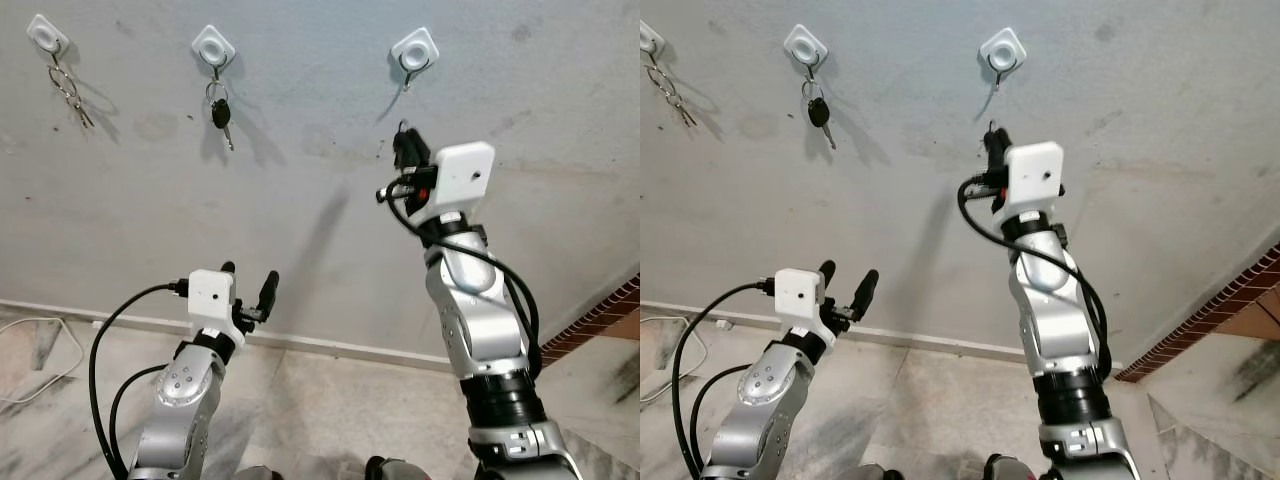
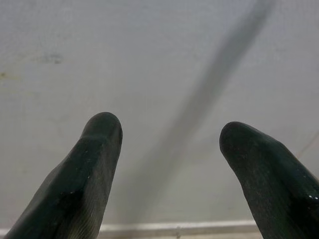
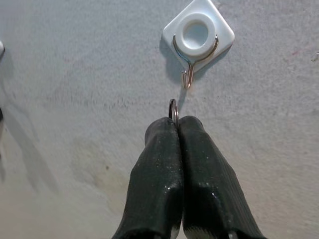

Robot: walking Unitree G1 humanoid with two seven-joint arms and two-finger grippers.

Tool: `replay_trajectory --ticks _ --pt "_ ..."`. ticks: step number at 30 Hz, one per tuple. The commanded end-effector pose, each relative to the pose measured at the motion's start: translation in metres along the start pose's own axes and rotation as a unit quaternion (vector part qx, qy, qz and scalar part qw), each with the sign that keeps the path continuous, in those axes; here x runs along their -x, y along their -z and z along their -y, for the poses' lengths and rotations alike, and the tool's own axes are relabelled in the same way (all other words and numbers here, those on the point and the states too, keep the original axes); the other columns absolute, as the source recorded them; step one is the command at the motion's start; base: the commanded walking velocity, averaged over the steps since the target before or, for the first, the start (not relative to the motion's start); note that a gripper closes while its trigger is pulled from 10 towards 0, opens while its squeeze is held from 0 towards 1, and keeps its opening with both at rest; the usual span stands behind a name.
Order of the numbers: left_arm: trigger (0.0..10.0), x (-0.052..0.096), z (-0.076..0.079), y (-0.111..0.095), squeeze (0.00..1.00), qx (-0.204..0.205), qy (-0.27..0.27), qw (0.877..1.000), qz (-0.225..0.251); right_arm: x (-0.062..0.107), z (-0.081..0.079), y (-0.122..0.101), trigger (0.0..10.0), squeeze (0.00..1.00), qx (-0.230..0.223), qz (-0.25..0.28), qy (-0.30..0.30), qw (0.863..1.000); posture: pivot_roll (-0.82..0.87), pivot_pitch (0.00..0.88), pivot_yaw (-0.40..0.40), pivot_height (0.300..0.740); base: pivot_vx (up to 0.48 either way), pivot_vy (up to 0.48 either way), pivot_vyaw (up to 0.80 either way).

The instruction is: Hang keys on a hook

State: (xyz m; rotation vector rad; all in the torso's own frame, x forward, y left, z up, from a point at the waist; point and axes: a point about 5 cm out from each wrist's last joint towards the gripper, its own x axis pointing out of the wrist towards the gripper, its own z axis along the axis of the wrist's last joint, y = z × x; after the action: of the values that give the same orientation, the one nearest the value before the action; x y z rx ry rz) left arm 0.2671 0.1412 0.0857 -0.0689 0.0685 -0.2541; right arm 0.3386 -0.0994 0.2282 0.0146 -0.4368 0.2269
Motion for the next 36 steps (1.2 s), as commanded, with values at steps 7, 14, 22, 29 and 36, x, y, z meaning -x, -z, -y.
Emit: replay_trajectory --ticks 7,14,22,29,36 --pt "10.0 0.015 -0.006 0.011 0.00 0.011 -0.007 0.999 -0.032 -0.011 -0.008 -0.005 10.0 0.00 -0.057 0.015 -0.029 0.998 0.05 0.198 0.074 0.740 0.000 0.000 0.00" --pt "10.0 0.011 -0.007 0.007 0.00 0.008 -0.003 1.000 -0.031 -0.015 -0.009 -0.009 10.0 0.00 -0.058 0.032 -0.038 0.997 0.04 0.191 0.090 0.740 0.000 0.000 0.00" --pt "10.0 0.009 -0.004 0.005 0.00 0.006 0.005 1.000 -0.029 -0.020 -0.004 -0.020 10.0 0.00 -0.057 0.057 -0.040 0.996 0.04 0.189 0.090 0.740 0.000 0.000 0.00" --pt "10.0 0.009 -0.002 0.005 0.00 0.008 0.008 1.000 -0.026 -0.020 0.003 -0.023 10.0 0.00 -0.052 0.063 -0.027 0.996 0.04 0.189 0.083 0.740 0.000 0.000 0.00" --pt "10.0 0.004 0.012 -0.011 0.00 -0.008 0.056 0.998 0.004 -0.022 0.009 -0.024 10.0 0.00 -0.050 0.064 -0.019 0.997 0.04 0.189 0.081 0.740 0.000 0.000 0.00"
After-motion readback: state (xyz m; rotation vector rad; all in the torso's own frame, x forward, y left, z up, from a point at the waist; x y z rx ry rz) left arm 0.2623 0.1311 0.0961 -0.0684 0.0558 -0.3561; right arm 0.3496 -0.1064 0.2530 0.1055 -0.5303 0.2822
